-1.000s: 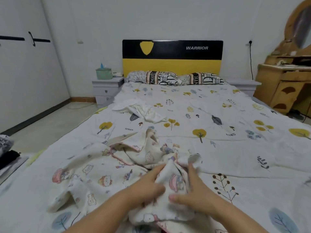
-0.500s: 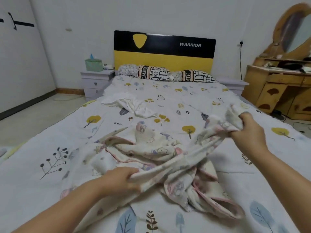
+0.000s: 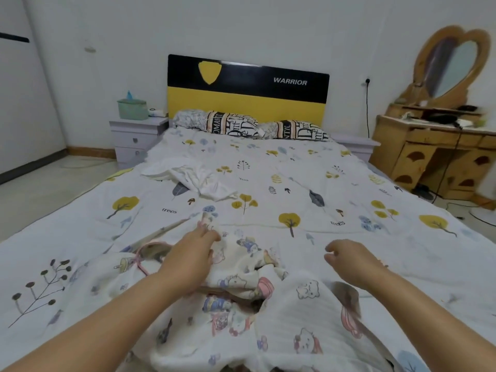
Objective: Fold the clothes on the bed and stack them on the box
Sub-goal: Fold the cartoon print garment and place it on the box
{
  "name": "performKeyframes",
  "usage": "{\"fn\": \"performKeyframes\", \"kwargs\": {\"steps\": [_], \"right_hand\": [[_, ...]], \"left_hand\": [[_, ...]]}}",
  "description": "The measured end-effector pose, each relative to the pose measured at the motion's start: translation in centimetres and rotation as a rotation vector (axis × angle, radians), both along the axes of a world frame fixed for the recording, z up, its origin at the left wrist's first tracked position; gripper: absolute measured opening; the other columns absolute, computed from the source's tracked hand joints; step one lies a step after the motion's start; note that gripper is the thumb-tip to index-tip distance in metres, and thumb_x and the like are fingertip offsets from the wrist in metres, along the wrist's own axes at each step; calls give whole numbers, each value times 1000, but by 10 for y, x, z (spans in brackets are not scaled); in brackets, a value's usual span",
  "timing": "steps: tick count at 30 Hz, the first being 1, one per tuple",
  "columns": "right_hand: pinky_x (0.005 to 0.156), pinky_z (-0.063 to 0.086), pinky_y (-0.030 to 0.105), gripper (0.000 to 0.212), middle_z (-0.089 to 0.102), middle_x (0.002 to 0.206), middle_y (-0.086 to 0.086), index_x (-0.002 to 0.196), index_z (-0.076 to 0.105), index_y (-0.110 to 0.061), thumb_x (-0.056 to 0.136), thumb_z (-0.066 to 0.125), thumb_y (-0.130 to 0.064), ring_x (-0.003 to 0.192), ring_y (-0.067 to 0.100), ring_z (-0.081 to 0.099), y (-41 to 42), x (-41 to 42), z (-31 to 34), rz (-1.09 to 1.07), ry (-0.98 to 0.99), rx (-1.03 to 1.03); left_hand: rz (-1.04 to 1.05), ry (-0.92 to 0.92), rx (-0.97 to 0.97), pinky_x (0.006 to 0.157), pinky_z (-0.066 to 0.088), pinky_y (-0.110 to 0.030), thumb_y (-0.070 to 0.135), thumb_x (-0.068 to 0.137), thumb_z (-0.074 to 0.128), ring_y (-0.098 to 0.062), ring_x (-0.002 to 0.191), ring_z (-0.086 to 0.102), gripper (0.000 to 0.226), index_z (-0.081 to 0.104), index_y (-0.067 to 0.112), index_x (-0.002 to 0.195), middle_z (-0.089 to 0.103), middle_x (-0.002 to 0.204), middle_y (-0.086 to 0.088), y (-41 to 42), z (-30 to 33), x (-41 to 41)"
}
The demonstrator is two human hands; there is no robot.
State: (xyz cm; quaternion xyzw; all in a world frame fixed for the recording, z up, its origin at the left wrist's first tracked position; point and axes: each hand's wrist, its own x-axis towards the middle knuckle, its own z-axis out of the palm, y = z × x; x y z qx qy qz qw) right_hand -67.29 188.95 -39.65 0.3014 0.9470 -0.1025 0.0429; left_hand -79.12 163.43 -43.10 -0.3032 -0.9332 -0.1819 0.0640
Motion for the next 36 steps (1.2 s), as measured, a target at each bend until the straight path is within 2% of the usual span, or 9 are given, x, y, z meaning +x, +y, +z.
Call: {"fn": "performKeyframes", "kwargs": {"steps": [7, 10, 12, 17, 23, 27, 29, 32, 36], "right_hand": [[92, 39, 28, 63, 46, 137, 14, 134, 38, -5, 91, 50, -50, 125, 27, 45, -9, -73, -68, 61, -181, -146], [107, 30, 34, 81, 32, 145, 18, 143, 23, -2, 89, 49, -57, 134, 30, 33, -15, -99, -92, 99, -219, -237], [109, 30, 36, 68, 36, 144, 18, 141, 30, -3, 95, 39, -52, 133, 30, 35, -19, -113, -101, 94, -159, -337], [101, 40, 33, 43, 50, 134, 9, 131, 48, -12, 93, 49, -33, 125, 27, 46, -31, -126, -96, 163, -135, -150], [26, 27, 12, 28, 46, 56, 13, 62, 46, -6, 86, 60, -6, 38, 19, 45, 47, -147, 20, -159, 518, -500], [43, 47, 14, 12, 56, 87, 12, 95, 53, -3, 86, 56, 5, 56, 11, 56, 93, -171, 75, -288, 1008, -841], [51, 52, 18, 47, 55, 114, 13, 128, 42, -6, 86, 64, -8, 73, 13, 60, 103, -180, 80, -221, 1107, -940], [86, 51, 38, 82, 27, 151, 9, 151, 10, -20, 89, 61, -37, 123, 28, 46, 93, -179, 62, -127, 738, -896], [100, 37, 34, 66, 38, 146, 17, 144, 28, -3, 94, 51, -40, 131, 32, 39, 71, -151, 4, -133, 235, -207]], "left_hand": [[-215, -26, -378, 117, 6, -48, 2, 91, 42, -17, 146, 3, 65, 20, 24, 149, 7, 158, 2, 39, -12, -49], [-291, -90, -719, 115, 8, -51, 17, 90, 45, -24, 134, 33, 26, 53, 16, 114, 52, 123, -5, 40, -27, -58], [-328, -179, -705, 110, 23, -41, 21, 87, 47, -24, 109, 50, 2, 47, 19, 86, 46, 79, 7, 32, -35, -57], [-318, -189, -579, 63, 34, -22, 27, 81, 51, -19, 83, 46, 15, 39, 24, 73, 38, 72, 9, 16, -29, -59], [1, 159, -93, 64, 35, -32, 31, 86, 51, -28, 92, 55, 11, 44, 26, 79, 48, 79, 1, 24, 20, -93], [223, 320, 265, 62, 31, -33, 27, 87, 59, -27, 86, 44, 17, 50, 12, 91, 38, 96, -6, 54, 50, -125], [269, 152, 425, 72, 39, -36, 30, 89, 61, -30, 95, 49, 32, 48, 11, 111, 39, 117, -11, 77, 55, -136], [192, -82, 359, 108, 27, -40, 35, 91, 57, -31, 138, 24, 68, 21, 15, 145, 4, 154, -11, 98, 42, -141], [150, 24, -186, 115, 3, -52, 41, 96, 42, -26, 145, -12, 65, 11, 20, 149, -13, 157, -7, 84, -8, -141]]}}
